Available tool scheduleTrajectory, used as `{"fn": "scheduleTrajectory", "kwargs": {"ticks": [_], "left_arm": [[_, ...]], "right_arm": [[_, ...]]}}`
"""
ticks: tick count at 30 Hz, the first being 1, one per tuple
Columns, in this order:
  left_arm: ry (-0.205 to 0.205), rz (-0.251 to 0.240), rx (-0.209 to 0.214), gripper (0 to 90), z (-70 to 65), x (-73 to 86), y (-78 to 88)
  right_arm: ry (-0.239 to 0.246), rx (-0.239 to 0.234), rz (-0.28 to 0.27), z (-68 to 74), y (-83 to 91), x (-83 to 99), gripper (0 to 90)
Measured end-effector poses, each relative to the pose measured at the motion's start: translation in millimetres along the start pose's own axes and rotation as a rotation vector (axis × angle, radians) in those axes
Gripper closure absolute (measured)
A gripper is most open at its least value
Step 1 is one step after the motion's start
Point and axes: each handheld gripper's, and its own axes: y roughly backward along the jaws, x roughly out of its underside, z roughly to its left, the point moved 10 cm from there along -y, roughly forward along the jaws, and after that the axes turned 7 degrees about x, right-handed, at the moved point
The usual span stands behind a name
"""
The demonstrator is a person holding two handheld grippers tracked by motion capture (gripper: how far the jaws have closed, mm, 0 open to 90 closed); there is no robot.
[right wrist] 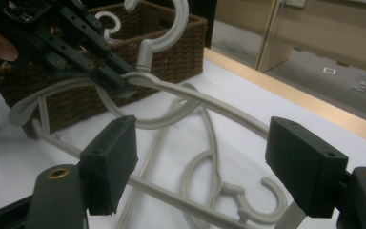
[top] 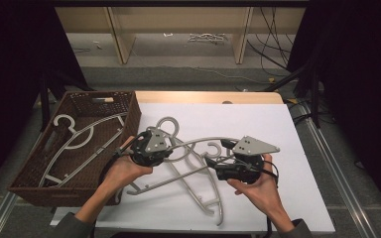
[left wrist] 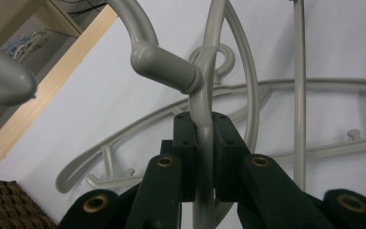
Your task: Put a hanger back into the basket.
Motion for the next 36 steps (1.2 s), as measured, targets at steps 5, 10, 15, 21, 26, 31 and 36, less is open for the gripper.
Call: {"fn": "scheduleTrajectory", "kwargs": {"ticks": [5, 10, 15, 21, 26, 31, 36], "left_arm": [[0.019, 0.0, -0.011, 82.0, 8.2, -8.2, 4.3], [0.043, -0.006, 0.007, 82.0, 9.6, -23.2, 7.1], [0.059, -0.012, -0.003, 82.0, 16.3, -39.9, 14.3], [0.029, 0.004, -0.048, 82.0, 26.7, -55.3, 27.7], [0.04, 0.002, -0.096, 82.0, 43.5, -59.5, 45.2], [0.07, -0.002, -0.14, 82.0, 64.7, -52.4, 63.3], [0.105, 0.006, -0.176, 82.0, 83.4, -36.3, 78.9]], "right_arm": [[0.002, 0.008, -0.026, 2.4, 5.3, 0.5, 27.3], [0.001, 0.006, -0.053, 6.0, 8.0, 2.1, 27.3], [0.003, 0.009, -0.071, 9.2, 7.7, 7.3, 27.3], [-0.003, 0.01, -0.082, 10.7, 7.6, 12.9, 27.4], [-0.003, 0.013, -0.059, 11.5, 7.3, 19.9, 27.4], [-0.01, 0.017, -0.053, 10.2, 5.3, 24.0, 27.3], [-0.017, 0.012, -0.05, 9.2, 3.4, 27.2, 27.3]]}}
